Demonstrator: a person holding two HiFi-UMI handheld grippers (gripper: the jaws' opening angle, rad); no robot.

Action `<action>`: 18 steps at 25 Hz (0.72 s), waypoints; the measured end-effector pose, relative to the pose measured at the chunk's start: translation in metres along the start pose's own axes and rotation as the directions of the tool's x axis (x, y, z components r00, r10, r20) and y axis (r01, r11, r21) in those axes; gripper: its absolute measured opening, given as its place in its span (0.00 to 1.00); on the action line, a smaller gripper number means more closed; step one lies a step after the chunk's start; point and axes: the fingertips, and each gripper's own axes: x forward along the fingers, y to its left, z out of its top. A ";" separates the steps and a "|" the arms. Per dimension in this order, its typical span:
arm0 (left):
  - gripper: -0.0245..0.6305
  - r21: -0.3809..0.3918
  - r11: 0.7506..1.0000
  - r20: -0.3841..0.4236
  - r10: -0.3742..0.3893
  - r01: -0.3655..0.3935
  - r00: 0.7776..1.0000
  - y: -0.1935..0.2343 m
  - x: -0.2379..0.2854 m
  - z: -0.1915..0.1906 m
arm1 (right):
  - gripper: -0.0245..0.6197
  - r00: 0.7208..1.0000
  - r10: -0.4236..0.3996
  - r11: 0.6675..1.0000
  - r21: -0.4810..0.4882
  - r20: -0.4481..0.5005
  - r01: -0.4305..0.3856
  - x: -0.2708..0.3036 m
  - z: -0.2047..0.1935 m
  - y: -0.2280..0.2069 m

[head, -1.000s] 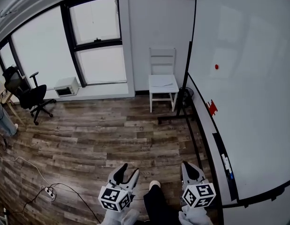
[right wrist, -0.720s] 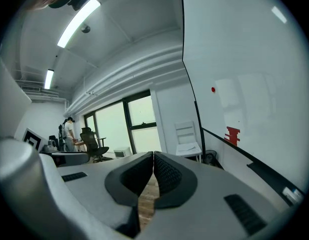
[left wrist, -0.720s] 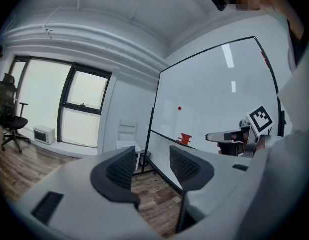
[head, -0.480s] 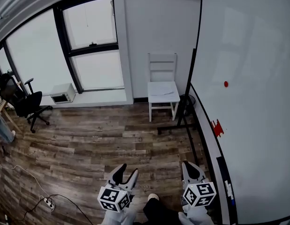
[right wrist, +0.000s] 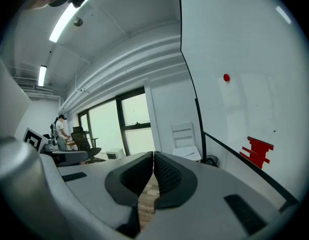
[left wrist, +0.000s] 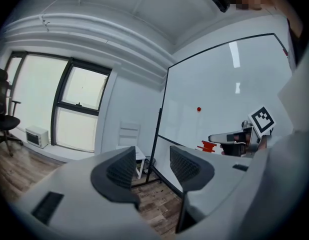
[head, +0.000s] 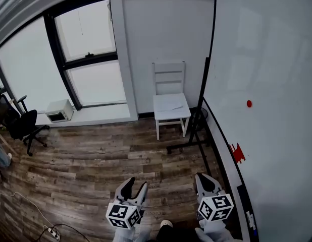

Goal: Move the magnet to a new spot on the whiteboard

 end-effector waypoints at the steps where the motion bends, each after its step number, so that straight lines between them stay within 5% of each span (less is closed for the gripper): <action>1: 0.35 -0.002 1.000 -0.001 0.002 -0.002 1.000 0.006 0.008 0.003 | 0.08 1.000 0.001 1.000 0.001 -0.003 -0.001 0.009 0.003 -0.002; 13: 0.36 -0.035 0.996 -0.024 -0.078 0.077 0.997 0.007 0.058 0.001 | 0.08 0.999 -0.047 0.999 -0.002 -0.025 0.047 0.028 0.012 -0.018; 18: 0.35 -0.044 0.983 -0.022 -0.178 0.177 0.984 -0.003 0.101 0.005 | 0.08 0.993 -0.122 0.992 -0.019 -0.003 0.122 0.032 0.029 -0.039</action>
